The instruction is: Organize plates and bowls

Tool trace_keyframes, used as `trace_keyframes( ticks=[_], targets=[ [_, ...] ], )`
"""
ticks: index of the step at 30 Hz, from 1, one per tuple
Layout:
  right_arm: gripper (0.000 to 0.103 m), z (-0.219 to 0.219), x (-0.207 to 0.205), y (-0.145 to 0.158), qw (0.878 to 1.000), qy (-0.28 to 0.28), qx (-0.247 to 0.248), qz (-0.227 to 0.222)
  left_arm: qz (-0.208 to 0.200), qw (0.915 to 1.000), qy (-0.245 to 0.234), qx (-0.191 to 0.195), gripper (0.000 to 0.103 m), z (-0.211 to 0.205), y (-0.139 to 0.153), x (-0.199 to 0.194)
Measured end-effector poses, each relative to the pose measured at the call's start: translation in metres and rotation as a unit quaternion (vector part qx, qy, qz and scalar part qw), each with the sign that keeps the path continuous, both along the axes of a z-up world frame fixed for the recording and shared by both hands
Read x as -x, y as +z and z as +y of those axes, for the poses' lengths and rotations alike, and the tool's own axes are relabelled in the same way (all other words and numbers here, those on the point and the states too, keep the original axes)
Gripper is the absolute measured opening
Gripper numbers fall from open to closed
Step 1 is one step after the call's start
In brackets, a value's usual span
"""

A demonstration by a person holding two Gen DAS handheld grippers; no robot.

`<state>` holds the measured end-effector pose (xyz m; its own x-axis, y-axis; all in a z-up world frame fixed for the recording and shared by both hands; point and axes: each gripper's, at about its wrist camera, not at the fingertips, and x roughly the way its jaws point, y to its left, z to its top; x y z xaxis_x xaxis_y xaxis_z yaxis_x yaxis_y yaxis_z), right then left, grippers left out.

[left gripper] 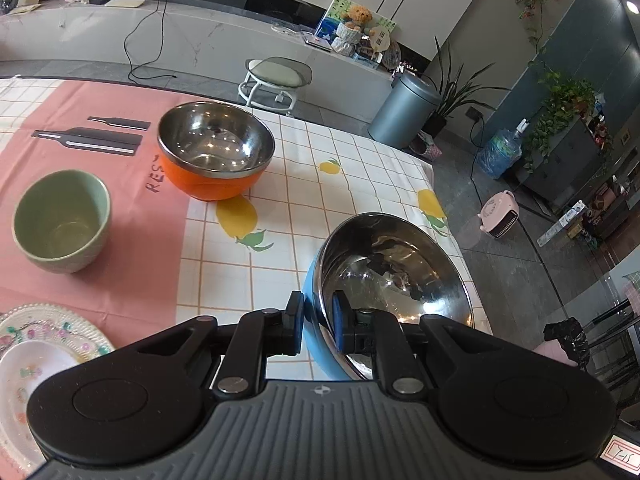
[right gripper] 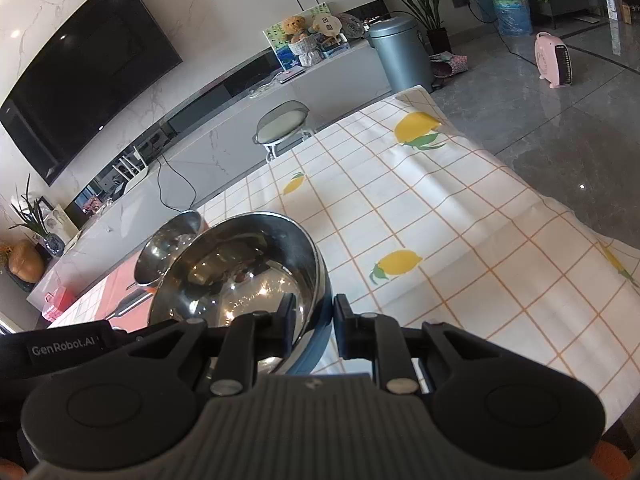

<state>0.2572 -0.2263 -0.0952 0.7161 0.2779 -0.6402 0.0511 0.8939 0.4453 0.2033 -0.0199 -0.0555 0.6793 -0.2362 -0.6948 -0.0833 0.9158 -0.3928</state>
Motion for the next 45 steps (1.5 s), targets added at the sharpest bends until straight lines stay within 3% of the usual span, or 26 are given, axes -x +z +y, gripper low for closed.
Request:
trace_keyframes(
  ticks=[10,20,30,45],
  targets=[
    [0.019,0.027,0.057,0.014,0.999,0.032,-0.019,-0.01,-0.005,0.9997,0.025,-0.003,0.016,0.025,0.012,0.056],
    [0.019,0.036,0.096,0.003,0.999,0.031,-0.029,0.011,0.03,0.9989,0.03,0.018,0.016,0.041,-0.011,0.084],
    [0.019,0.055,0.098,-0.019,0.998,0.043,-0.014,0.042,0.065,0.9965,0.045,0.025,0.016,0.059,-0.041,0.094],
    [0.019,0.059,0.088,-0.037,0.997,0.038,0.001,0.063,0.054,0.9977,0.035,0.02,0.016,0.056,-0.053,0.088]
  ],
)
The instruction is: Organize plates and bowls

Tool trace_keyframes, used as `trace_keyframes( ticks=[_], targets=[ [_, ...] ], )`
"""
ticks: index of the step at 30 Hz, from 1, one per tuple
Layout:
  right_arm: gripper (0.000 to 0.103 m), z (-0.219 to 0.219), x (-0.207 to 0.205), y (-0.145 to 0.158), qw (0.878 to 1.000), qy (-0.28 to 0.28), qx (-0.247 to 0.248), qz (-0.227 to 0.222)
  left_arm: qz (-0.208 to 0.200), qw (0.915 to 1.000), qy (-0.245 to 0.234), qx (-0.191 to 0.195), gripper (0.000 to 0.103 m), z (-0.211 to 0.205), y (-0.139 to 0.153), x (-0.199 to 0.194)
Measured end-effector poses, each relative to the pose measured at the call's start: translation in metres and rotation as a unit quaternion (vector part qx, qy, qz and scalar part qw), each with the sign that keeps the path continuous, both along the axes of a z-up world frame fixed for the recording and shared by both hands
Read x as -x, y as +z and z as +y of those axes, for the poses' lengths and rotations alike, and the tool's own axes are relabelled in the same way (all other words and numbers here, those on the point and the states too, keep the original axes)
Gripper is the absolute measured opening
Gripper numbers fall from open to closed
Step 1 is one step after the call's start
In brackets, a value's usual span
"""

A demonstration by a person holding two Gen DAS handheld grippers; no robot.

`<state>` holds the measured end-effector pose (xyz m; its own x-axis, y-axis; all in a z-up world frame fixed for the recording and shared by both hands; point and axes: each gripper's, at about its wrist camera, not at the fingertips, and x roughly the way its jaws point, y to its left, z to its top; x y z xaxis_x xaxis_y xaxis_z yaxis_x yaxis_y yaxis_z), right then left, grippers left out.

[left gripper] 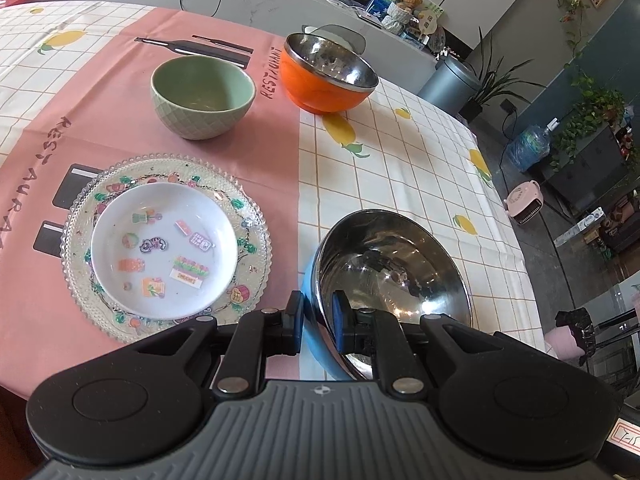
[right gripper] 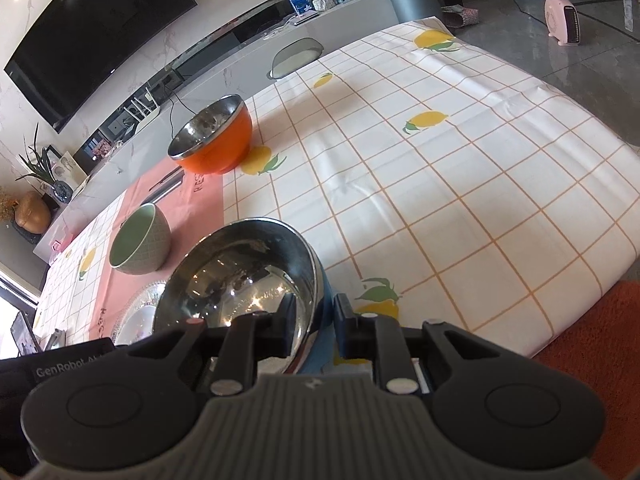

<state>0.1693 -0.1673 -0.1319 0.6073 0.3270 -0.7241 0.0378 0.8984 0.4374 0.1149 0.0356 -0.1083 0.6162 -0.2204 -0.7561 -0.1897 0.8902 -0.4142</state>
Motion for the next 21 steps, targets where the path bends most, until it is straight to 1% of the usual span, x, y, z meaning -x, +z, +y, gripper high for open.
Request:
trace_keyframes(
  ticks=[6,8,9,10,11,12,13,14,16,17,19,21],
  targets=[
    [0.022,-0.002,0.0,0.0,1.0,-0.002,-0.005,0.0,0.003,1.0,-0.001,0.007,0.017,0.002,-0.001,0.0],
    [0.027,-0.003,0.0,0.0,1.0,-0.003,-0.015,0.0,0.002,1.0,0.0,0.007,0.018,0.002,0.001,0.0],
    [0.029,-0.003,0.001,0.0,1.0,-0.002,-0.019,0.0,0.0,1.0,-0.001,0.007,0.02,0.001,0.002,0.0],
    [0.03,-0.003,0.001,0.001,1.0,-0.002,-0.02,0.0,-0.003,1.0,-0.003,0.008,0.027,0.001,0.004,0.0],
    [0.03,-0.002,0.002,0.001,1.0,-0.002,-0.02,-0.001,-0.006,0.9999,-0.005,0.011,0.031,0.001,0.006,0.001],
    [0.031,-0.002,0.002,0.002,1.0,-0.001,-0.02,-0.001,-0.008,0.9998,-0.006,0.014,0.039,0.001,0.008,0.002],
    [0.033,-0.002,0.002,0.002,1.0,-0.001,-0.022,-0.001,-0.012,0.9998,-0.007,0.016,0.042,0.001,0.01,0.002],
    [0.036,-0.001,0.003,0.003,1.0,0.0,-0.023,-0.001,-0.018,0.9997,-0.009,0.016,0.043,0.001,0.013,0.003],
    [0.04,-0.001,0.003,0.006,1.0,0.001,-0.021,-0.004,-0.025,0.9996,-0.01,0.007,0.049,-0.001,0.019,0.004],
    [0.045,0.0,0.004,0.008,1.0,0.001,-0.017,-0.007,-0.029,0.9995,-0.011,0.003,0.049,-0.002,0.023,0.005],
    [0.051,0.001,0.004,0.013,1.0,0.002,-0.008,-0.014,-0.037,0.9992,-0.011,0.0,0.05,-0.004,0.028,0.007],
    [0.052,0.001,0.006,0.018,1.0,0.003,-0.002,-0.022,-0.04,0.9991,-0.013,-0.001,0.051,-0.004,0.032,0.008]
  ],
)
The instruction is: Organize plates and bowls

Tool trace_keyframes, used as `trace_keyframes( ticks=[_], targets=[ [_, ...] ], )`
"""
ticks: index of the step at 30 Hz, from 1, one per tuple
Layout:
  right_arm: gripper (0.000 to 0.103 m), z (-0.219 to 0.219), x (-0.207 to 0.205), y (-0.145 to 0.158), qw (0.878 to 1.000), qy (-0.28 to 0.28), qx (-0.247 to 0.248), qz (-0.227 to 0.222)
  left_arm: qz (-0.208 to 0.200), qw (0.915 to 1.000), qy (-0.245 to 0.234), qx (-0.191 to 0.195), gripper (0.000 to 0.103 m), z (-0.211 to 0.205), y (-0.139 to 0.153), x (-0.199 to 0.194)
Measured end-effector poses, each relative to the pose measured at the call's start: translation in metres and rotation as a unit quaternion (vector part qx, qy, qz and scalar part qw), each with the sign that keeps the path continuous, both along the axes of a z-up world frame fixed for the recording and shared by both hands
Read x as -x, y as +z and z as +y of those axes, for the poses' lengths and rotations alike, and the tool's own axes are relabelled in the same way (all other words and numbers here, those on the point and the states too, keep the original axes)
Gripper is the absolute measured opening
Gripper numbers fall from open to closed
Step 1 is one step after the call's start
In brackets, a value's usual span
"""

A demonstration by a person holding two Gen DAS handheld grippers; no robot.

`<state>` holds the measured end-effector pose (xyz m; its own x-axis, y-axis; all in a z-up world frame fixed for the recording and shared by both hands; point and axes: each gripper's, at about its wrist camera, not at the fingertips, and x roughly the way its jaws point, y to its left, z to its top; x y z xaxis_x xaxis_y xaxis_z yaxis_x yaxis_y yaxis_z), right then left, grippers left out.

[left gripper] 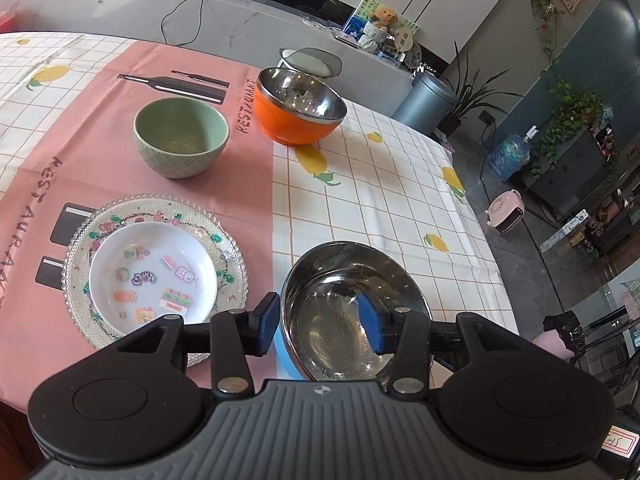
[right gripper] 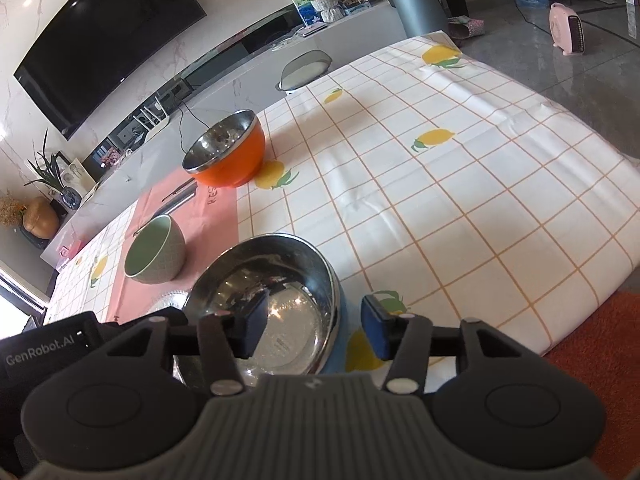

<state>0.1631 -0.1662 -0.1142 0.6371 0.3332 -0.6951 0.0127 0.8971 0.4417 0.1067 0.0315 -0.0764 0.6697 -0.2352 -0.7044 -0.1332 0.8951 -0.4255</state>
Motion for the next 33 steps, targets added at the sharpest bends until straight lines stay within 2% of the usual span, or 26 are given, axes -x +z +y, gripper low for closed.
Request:
trace_keyframes(
  ticks=[5,12,16,20,25,33],
  targets=[
    [0.059,-0.001,0.005,0.009,1.0,0.003,0.009,-0.015,-0.005,0.9999,-0.001,-0.012,0.051,0.0,0.007,0.003],
    [0.06,0.002,0.004,0.023,0.999,0.021,0.021,-0.031,-0.021,0.9997,-0.003,-0.011,0.051,0.006,0.022,-0.001],
    [0.065,0.006,-0.004,0.035,0.998,0.032,0.033,-0.049,-0.027,0.9995,0.0,-0.014,0.051,0.01,0.03,-0.011],
    [0.071,0.012,-0.019,0.045,0.996,0.047,0.041,-0.059,-0.031,0.9995,0.005,-0.009,0.051,0.016,0.038,-0.027],
    [0.074,0.023,-0.043,0.049,0.995,0.065,0.039,-0.062,-0.031,0.9994,0.012,0.001,0.051,0.026,0.042,-0.047],
    [0.074,0.036,-0.087,0.044,0.996,0.072,0.022,-0.043,-0.023,0.9991,0.035,0.004,0.051,0.043,0.035,-0.081]
  ],
)
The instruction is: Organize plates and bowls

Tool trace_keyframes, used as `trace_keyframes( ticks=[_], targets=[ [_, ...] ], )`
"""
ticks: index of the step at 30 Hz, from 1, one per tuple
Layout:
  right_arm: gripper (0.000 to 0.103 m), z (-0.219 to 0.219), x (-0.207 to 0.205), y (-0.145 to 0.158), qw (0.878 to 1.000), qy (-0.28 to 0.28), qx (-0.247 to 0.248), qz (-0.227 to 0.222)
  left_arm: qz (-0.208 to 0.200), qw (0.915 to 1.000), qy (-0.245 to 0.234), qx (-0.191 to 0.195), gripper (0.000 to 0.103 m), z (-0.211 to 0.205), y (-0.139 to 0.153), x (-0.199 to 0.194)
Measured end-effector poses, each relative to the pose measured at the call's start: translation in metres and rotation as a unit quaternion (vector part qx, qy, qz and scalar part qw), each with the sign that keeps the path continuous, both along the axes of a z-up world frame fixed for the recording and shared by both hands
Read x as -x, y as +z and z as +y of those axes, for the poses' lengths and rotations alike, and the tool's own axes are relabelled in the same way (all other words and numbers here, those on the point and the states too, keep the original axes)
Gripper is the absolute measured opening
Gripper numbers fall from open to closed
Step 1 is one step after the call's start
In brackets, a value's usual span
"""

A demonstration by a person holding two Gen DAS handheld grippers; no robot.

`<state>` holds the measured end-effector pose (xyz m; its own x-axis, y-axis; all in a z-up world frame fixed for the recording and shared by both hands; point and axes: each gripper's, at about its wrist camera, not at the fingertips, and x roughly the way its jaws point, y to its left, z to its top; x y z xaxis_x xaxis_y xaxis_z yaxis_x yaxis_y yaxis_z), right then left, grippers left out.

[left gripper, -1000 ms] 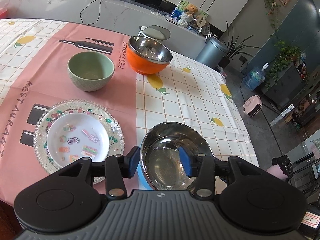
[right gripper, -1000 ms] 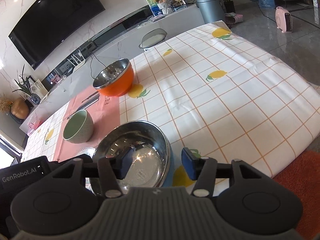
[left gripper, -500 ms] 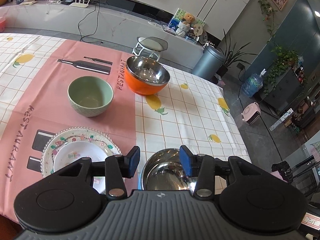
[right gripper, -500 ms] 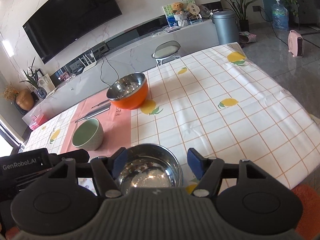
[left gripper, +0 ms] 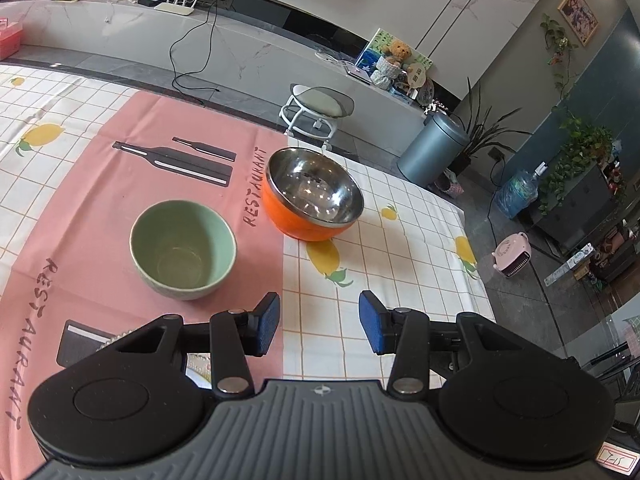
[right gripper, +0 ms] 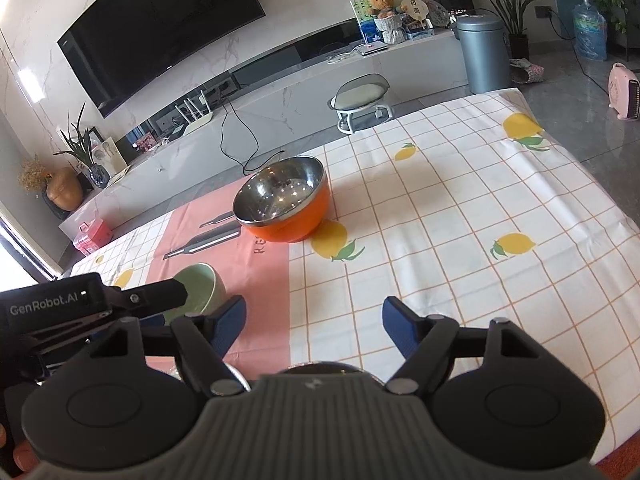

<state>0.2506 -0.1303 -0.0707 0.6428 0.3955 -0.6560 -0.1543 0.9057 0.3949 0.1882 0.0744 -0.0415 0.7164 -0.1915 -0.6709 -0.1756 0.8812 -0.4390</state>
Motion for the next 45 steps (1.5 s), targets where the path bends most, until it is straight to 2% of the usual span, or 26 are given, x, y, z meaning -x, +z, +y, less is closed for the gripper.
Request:
trace_keyframes(
  ticks=[2,15,20,33,38,39,41,43,45],
  targets=[
    [0.074,0.002,-0.01,-0.001,1.0,0.0,-0.002,0.002,0.002,1.0,0.006,0.001,0.051,0.005,-0.002,-0.009],
    [0.077,0.027,-0.086,-0.009,1.0,0.019,0.001,0.01,0.003,0.9984,-0.002,-0.056,0.051,0.006,-0.003,-0.074],
    [0.078,0.034,-0.115,-0.017,1.0,0.026,0.002,0.017,0.01,0.9977,0.001,-0.067,0.051,0.008,-0.008,-0.095],
    [0.077,0.052,-0.169,-0.038,0.998,0.017,0.01,0.052,0.047,0.9968,0.033,-0.055,0.05,0.023,-0.033,-0.135],
    [0.062,0.061,-0.177,-0.048,0.998,0.015,0.016,0.063,0.06,0.9959,0.032,-0.059,0.049,0.024,-0.043,-0.143],
    [0.06,0.062,-0.178,-0.049,0.998,0.015,0.016,0.065,0.061,0.9959,0.032,-0.06,0.045,0.024,-0.044,-0.144],
    [0.048,0.063,-0.179,-0.052,0.997,0.017,0.014,0.069,0.061,0.9957,0.026,-0.065,0.036,0.023,-0.045,-0.146],
    [0.043,0.064,-0.18,-0.054,0.997,0.019,0.011,0.069,0.062,0.9953,0.021,-0.071,0.024,0.02,-0.046,-0.148],
    [0.037,0.065,-0.18,-0.055,0.997,0.021,0.007,0.069,0.064,0.9946,0.019,-0.08,0.019,0.018,-0.046,-0.149]
  ],
)
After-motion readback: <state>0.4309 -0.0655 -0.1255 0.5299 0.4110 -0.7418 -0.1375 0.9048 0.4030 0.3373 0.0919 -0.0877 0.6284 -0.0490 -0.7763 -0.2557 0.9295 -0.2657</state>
